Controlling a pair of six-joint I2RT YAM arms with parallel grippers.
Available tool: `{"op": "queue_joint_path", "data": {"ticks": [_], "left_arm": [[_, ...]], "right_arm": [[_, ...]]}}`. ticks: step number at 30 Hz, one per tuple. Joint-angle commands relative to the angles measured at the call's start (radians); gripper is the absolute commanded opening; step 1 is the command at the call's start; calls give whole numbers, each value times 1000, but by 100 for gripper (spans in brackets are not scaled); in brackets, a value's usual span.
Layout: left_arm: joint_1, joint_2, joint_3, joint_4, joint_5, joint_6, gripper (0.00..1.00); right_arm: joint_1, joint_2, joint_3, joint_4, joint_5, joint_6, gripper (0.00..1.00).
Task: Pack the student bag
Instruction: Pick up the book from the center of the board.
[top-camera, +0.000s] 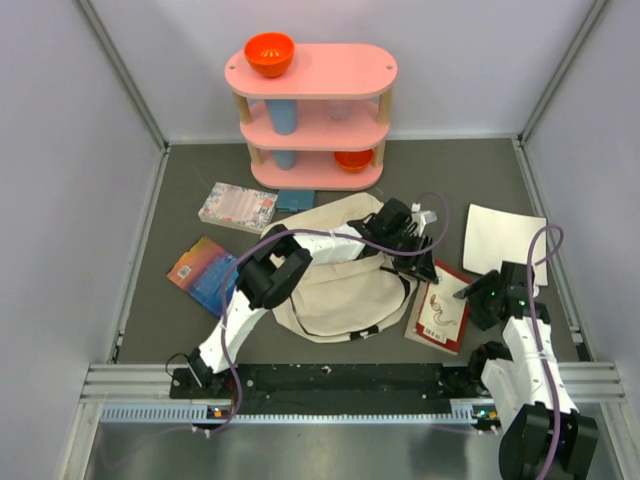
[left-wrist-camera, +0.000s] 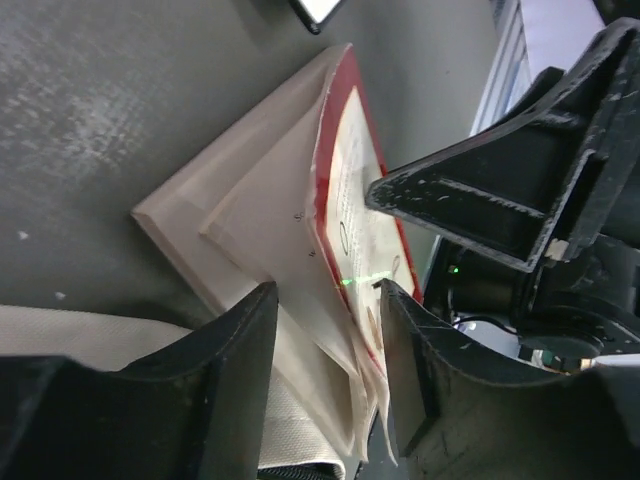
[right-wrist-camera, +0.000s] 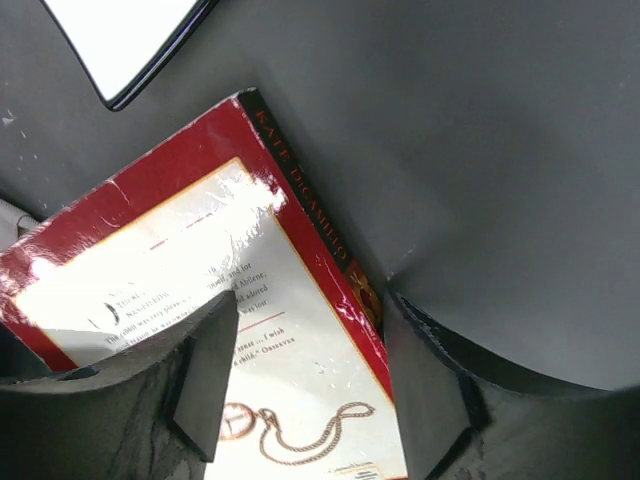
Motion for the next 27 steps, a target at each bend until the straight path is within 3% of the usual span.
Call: {"op": "queue_joint_path", "data": {"ticks": [1,3,8,10,17,27], "left_arm": [[-24,-29,4,126,93,-69,48],[-26,-29,13,135,101,-78,32],[-21,-26,28,120,91,-78,25],[-15,-27,30,109,88,-78,1],[14,-118,21,132,85,-61,0],[106,-407,-57,163,84,-12,0]], "right_arm": [[-2,-7,-15,68,-78,11,57],[-2,-10,-19,69,-86,12,55],[-2,-31,-27,69,-81,15,55],[-1,-35,-26,66,-80,15,56],[-2,-90,81,19,-72,-14,87],[-2,-117,304,-6,-248,-106,94]]}}
